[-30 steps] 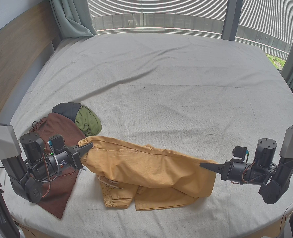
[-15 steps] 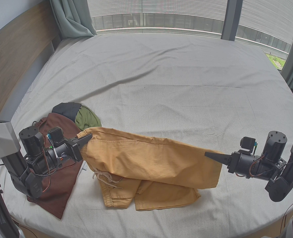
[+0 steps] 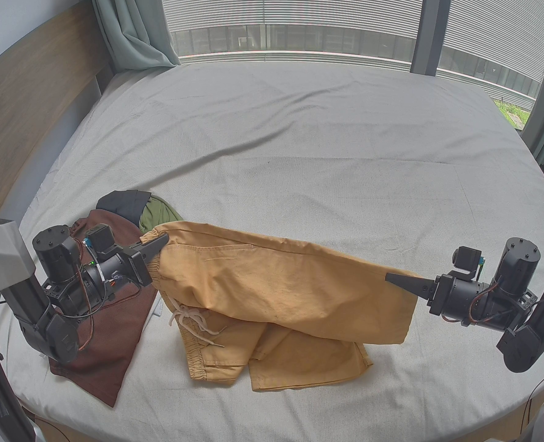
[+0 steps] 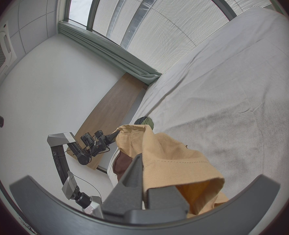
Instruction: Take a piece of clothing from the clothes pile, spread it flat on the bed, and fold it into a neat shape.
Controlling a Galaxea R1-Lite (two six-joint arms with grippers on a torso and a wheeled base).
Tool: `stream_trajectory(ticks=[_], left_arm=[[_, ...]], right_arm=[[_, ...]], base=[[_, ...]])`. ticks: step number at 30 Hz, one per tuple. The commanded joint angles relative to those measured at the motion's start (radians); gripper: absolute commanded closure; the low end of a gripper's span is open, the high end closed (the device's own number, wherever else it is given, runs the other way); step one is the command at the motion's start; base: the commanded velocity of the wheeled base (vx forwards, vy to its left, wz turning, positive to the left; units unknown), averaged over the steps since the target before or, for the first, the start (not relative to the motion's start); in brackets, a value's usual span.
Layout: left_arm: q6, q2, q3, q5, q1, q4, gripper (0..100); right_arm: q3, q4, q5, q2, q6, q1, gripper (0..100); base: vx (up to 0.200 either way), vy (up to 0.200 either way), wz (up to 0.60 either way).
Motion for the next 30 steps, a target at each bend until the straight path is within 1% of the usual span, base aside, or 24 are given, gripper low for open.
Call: stream_trajectory(ticks=[1, 2, 3, 4, 6, 25, 30], left_arm=[[-0.033, -0.034, -0.005, 0.005, -0.007, -0.003, 100], [-0.056, -0.045, -0.005, 0.008, -0.009, -0.003, 100], [-0.056, -0.045, -0.005, 0.008, -0.009, -0.003, 100], [-0.105, -0.065, -0.008, 0.014, -0.012, -0.003, 100], [-0.142, -0.085, -0.013, 0.014, -0.015, -0.003, 100], [-0.145, -0.088, -0.020, 0.022, -0.013, -0.003, 100], [-0.145, -0.089, -0.019, 0.022, -0.013, -0.003, 100]], right_arm=[[-0.002, -0.001, 0.000, -0.019, 0.000, -0.006, 100], [-0.003, -0.001, 0.002, -0.021, 0.000, -0.006, 100], [-0.003, -0.001, 0.002, -0.021, 0.000, -0.006, 100], [-0.006, -0.001, 0.002, -0.033, 0.000, -0.006, 100], [-0.008, -0.001, 0.000, -0.038, 0.004, -0.006, 100], [-0.023, -0.001, -0.004, -0.072, 0.003, -0.006, 100], [-0.049, 0.000, -0.074, -0.078, 0.003, 0.004, 100]], base=[[0.000, 0.000, 0.00], [0.000, 0.000, 0.00], [0.000, 0.000, 0.00], [0.000, 0.000, 0.00], [0.000, 0.000, 0.00], [0.000, 0.000, 0.00], [0.000, 0.000, 0.00]])
